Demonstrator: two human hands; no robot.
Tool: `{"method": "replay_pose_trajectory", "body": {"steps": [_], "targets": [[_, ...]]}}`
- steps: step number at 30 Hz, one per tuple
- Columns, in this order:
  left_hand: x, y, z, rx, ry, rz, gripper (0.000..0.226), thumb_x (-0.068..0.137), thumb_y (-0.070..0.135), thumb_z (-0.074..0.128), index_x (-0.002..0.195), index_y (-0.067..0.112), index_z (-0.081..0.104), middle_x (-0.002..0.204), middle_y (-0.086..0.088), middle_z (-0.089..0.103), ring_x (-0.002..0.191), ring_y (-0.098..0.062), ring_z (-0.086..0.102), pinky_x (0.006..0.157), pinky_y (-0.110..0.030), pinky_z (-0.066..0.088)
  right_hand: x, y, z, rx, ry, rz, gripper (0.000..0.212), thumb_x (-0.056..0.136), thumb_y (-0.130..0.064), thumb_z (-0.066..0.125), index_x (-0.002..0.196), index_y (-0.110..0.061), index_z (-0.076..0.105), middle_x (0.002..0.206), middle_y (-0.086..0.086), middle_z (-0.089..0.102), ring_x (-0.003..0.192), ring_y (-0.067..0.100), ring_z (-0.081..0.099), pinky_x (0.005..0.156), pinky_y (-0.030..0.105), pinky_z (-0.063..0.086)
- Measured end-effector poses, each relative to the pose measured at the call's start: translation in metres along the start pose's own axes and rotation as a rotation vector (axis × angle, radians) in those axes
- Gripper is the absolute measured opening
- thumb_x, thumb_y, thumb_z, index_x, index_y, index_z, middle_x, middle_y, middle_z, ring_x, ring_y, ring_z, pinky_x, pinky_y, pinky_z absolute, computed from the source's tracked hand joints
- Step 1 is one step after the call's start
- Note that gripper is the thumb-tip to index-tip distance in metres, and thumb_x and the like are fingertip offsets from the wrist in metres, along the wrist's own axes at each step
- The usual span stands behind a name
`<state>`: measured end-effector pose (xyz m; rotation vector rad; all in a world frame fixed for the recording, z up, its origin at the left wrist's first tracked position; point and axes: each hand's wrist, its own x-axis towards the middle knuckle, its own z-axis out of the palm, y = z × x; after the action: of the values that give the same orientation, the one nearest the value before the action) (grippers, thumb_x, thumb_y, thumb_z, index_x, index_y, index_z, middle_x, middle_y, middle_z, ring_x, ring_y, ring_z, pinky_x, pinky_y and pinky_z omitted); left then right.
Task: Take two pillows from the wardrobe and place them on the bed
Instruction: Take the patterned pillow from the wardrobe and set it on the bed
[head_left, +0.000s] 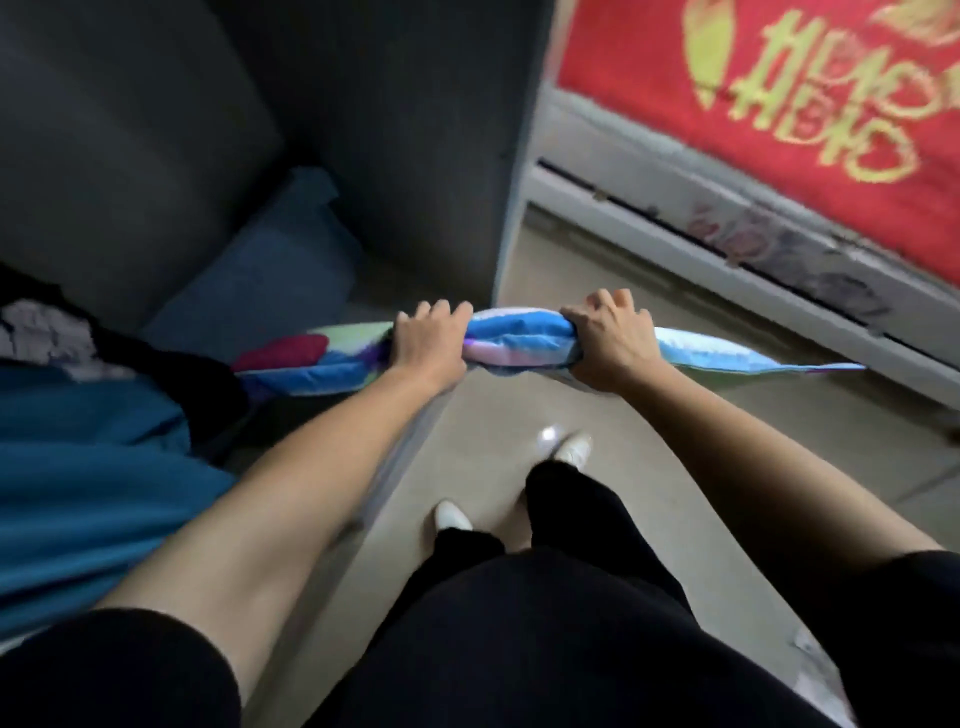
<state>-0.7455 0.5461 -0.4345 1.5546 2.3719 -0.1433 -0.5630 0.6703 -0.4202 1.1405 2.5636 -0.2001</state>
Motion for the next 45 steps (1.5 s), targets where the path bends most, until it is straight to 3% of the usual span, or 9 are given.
{"method": "replay_pose_trajectory", "body": {"steps": [5,11,18,22,28,33,42,45], "targets": [[0.009,0.083,-0.075,0.016,0.063,0.196,0.039,0.075,0.021,0.064,0.110,0.019,0.049,0.114,-0.008,0.058,0.108,-0.031,0.055,0.080,-0.040,0.046,-0.058,0.079,-0.068,0.002,0.065,0.140,0.052,0.073,-0.045,0.068,0.122,-0.035,0.056,0.115,0.000,0.066,0.105,0.029,0.062,0.086,0.040,0.046],[0.032,0.194,-0.141,0.021,0.174,0.364,0.031,0.076,0.021,0.058,0.105,0.019,0.047,0.110,-0.004,0.059,0.103,-0.028,0.057,0.073,-0.036,0.044,-0.100,0.190,-0.117,0.012,0.197,0.271,0.056,0.073,-0.042,0.065,0.128,-0.040,0.051,0.114,-0.006,0.063,0.105,0.023,0.060,0.085,0.039,0.043],[0.076,0.292,-0.172,0.053,0.259,0.396,0.026,0.075,0.018,0.056,0.099,0.019,0.047,0.104,-0.002,0.059,0.098,-0.026,0.057,0.067,-0.035,0.040,-0.097,0.296,-0.129,0.033,0.284,0.296,0.057,0.073,-0.042,0.064,0.128,-0.038,0.048,0.116,-0.006,0.063,0.106,0.023,0.060,0.089,0.041,0.045],[0.107,0.338,-0.195,0.024,0.342,0.347,0.025,0.073,0.016,0.056,0.098,0.019,0.050,0.100,-0.002,0.060,0.093,-0.027,0.059,0.068,-0.036,0.042,-0.075,0.358,-0.145,0.038,0.334,0.220,0.066,0.074,-0.040,0.064,0.135,-0.035,0.042,0.118,-0.003,0.061,0.107,0.024,0.059,0.090,0.041,0.044],[0.158,0.362,-0.222,0.001,0.581,0.328,0.016,0.074,0.014,0.056,0.089,0.017,0.052,0.086,-0.003,0.057,0.079,-0.027,0.055,0.059,-0.033,0.033,-0.026,0.415,-0.166,-0.080,0.541,0.104,0.081,0.075,-0.040,0.070,0.147,-0.026,0.036,0.121,0.004,0.063,0.105,0.030,0.061,0.087,0.042,0.046],[0.216,0.359,-0.249,0.048,0.713,0.275,0.013,0.076,0.017,0.062,0.086,0.017,0.054,0.080,-0.001,0.059,0.072,-0.025,0.056,0.057,-0.031,0.032,0.038,0.434,-0.194,-0.122,0.682,0.070,0.081,0.075,-0.036,0.072,0.147,-0.022,0.038,0.128,0.010,0.059,0.113,0.034,0.057,0.096,0.049,0.042],[0.379,0.332,-0.301,-0.019,0.715,0.293,0.012,0.082,0.020,0.059,0.092,0.017,0.056,0.090,-0.001,0.062,0.082,-0.026,0.058,0.062,-0.033,0.039,0.188,0.452,-0.256,-0.113,0.602,0.161,0.090,0.063,-0.033,0.080,0.144,-0.024,0.041,0.126,0.004,0.060,0.114,0.030,0.057,0.100,0.049,0.042],[0.431,0.324,-0.321,-0.034,0.701,0.328,0.011,0.085,0.023,0.056,0.095,0.017,0.056,0.092,-0.001,0.062,0.085,-0.026,0.059,0.063,-0.032,0.037,0.234,0.459,-0.276,-0.112,0.601,0.164,0.084,0.069,-0.032,0.076,0.144,-0.023,0.041,0.126,0.004,0.061,0.114,0.030,0.057,0.100,0.049,0.043]]}}
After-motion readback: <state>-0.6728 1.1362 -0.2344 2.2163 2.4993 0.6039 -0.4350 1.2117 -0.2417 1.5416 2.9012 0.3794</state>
